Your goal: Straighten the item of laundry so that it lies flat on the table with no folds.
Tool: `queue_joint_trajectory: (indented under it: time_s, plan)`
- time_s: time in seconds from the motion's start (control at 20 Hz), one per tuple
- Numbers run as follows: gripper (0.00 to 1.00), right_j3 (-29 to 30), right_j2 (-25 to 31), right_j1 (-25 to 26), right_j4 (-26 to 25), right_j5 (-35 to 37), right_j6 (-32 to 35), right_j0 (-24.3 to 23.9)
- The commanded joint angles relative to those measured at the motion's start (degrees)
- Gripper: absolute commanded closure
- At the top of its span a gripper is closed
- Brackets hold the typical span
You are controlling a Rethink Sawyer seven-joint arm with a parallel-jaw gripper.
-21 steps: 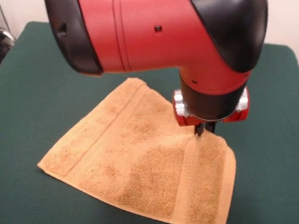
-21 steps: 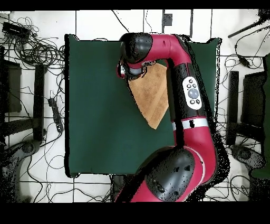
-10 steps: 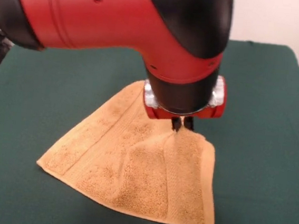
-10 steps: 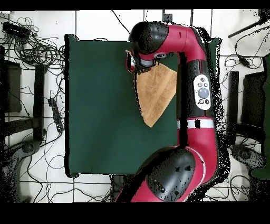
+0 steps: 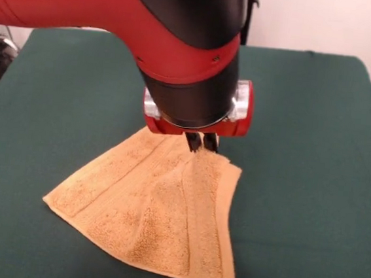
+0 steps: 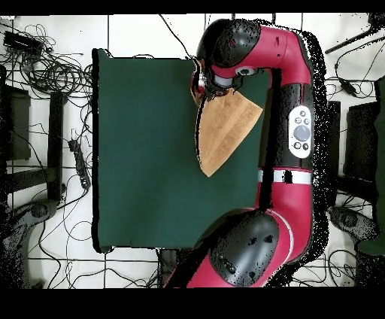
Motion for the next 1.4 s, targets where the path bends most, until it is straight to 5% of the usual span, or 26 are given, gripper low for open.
queue_joint_trajectory:
  time_s: [0.05, 0.4, 0.85, 1.4]
  plan:
    - [1.0, -2.16, -0.9, 3.11, 0.72, 5.07, -4.58, 1.79]
    - [1.0, -4.04, -0.56, 4.02, 0.57, 4.07, -3.0, 2.17]
    - [1.0, 3.17, -2.82, 2.74, 5.59, -4.07, 3.97, 1.34]
    - [1.0, 4.64, -5.64, 2.8, 7.99, -3.38, 3.73, 2.78]
